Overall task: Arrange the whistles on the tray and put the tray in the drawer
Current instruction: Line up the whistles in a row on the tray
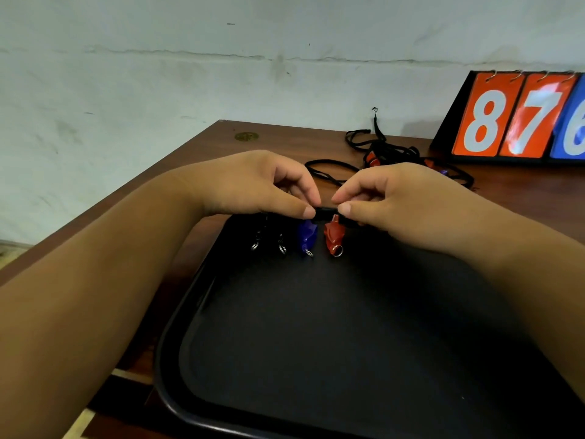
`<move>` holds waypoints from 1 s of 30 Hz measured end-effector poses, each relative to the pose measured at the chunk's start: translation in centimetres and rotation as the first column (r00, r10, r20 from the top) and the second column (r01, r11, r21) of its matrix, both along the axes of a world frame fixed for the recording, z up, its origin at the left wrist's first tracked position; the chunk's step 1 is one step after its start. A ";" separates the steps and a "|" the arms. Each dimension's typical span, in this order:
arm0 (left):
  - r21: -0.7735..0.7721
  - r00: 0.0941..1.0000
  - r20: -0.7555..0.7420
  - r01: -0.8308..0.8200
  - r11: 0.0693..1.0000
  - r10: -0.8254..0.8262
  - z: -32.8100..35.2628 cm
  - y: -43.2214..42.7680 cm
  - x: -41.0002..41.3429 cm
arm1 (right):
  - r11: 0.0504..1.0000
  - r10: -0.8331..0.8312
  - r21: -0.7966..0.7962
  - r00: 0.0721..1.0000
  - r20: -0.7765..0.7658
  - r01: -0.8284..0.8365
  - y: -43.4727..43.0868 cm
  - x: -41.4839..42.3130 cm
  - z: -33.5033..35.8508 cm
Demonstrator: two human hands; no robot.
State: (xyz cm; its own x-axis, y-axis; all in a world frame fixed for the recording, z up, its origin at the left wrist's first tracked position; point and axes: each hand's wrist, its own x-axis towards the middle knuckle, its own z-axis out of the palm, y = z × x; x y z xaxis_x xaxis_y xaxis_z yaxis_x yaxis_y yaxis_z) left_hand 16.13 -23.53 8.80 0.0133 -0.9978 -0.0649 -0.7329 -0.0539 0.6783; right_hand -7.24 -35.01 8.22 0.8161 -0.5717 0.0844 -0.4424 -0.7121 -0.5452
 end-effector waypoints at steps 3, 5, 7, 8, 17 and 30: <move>-0.003 1.000 -0.004 0.023 1.000 -0.023 -0.2 -0.1 -0.1 | 0.996 0.067 -0.046 0.995 -0.072 -0.070 0.0 -0.1 -0.1; 0.000 1.000 -0.003 0.030 1.000 -0.030 -0.3 -0.2 -0.1 | 0.994 0.084 -0.058 0.992 -0.092 -0.090 -0.1 0.0 -0.3; -0.004 0.999 0.002 0.037 0.999 -0.037 -0.4 -0.3 -0.1 | 0.994 0.090 -0.058 0.991 -0.095 -0.096 -0.2 0.1 -0.3; -0.006 0.999 -0.001 0.038 0.999 -0.038 -0.4 -0.4 -0.1 | 0.994 0.092 -0.057 0.991 -0.092 -0.098 -0.3 0.2 -0.4; 0.008 0.998 -0.028 0.048 0.999 -0.048 -0.4 -0.4 0.1 | 0.994 0.097 -0.051 0.994 -0.049 -0.100 -0.1 0.2 -0.8; 0.027 0.998 -0.035 0.053 0.998 -0.052 -0.2 -0.2 0.2 | 0.995 0.096 -0.007 0.995 0.001 -0.096 0.1 0.5 -1.2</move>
State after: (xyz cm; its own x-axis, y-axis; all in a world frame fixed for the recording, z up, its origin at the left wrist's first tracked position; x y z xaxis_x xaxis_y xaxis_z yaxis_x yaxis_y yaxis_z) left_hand 16.34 -23.69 8.58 -0.0418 -0.9949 -0.0917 -0.7116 -0.0348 0.7017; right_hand -6.76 -34.87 7.03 0.8672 -0.4899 0.0892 -0.3709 -0.7550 -0.5407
